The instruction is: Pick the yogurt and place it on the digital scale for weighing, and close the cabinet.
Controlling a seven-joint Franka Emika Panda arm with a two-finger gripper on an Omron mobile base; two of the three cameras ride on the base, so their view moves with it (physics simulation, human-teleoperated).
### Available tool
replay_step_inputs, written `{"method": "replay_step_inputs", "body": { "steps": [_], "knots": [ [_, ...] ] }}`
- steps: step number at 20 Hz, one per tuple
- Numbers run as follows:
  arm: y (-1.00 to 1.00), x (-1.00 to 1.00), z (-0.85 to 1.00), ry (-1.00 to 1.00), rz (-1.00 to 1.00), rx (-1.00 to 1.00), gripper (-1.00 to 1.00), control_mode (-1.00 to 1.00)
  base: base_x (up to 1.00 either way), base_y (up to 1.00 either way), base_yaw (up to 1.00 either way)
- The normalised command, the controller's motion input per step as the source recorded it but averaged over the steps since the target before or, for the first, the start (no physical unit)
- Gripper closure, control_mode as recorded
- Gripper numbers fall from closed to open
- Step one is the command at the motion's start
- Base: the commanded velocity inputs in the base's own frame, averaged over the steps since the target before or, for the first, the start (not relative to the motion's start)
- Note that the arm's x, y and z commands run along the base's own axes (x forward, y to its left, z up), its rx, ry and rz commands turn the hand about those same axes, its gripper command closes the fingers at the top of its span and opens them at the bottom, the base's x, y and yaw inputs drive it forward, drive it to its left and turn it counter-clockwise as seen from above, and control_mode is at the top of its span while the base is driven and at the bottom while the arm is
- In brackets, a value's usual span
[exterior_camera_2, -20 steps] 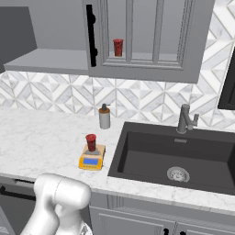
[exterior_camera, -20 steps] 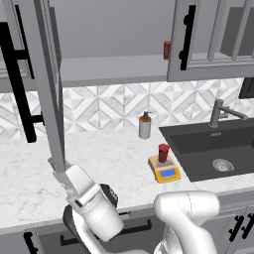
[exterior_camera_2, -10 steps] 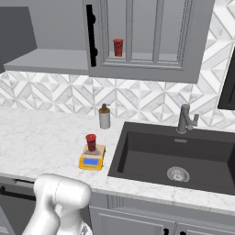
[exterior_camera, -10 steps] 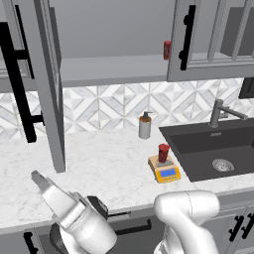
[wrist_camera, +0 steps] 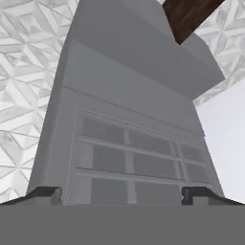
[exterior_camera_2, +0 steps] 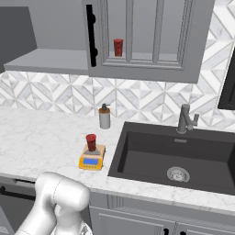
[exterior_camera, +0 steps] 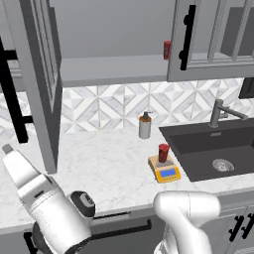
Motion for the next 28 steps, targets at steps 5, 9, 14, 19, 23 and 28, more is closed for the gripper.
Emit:
{"method": "replay_step_inputs", "body": {
  "steps": [5, 9, 14, 19, 23, 28],
  "knots": [
    [-0.28, 0.17, 0.11, 0.62, -0.17, 0.19, -1.0, -1.0, 0.0, 0.0, 0.0],
    [-0.93, 0.43, 0.26, 0.57, -0.17, 0.28, -1.0, -1.0, 0.0, 0.0, 0.0],
    [-0.99, 0.71, 0.37, 0.47, -0.14, 0.32, -1.0, -1.0, 0.0, 0.0, 0.0],
    [-0.79, 1.0, 0.31, 0.23, -0.04, 0.32, -1.0, -1.0, 0.0, 0.0, 0.0],
    [-0.97, 0.98, 0.19, 0.04, -0.01, 0.35, -1.0, -1.0, 0.0, 0.0, 0.0],
    [-1.0, 0.97, 0.09, 0.02, 0.0, 0.4, -1.0, -1.0, 0.0, 0.0, 0.0]
  ]
}}
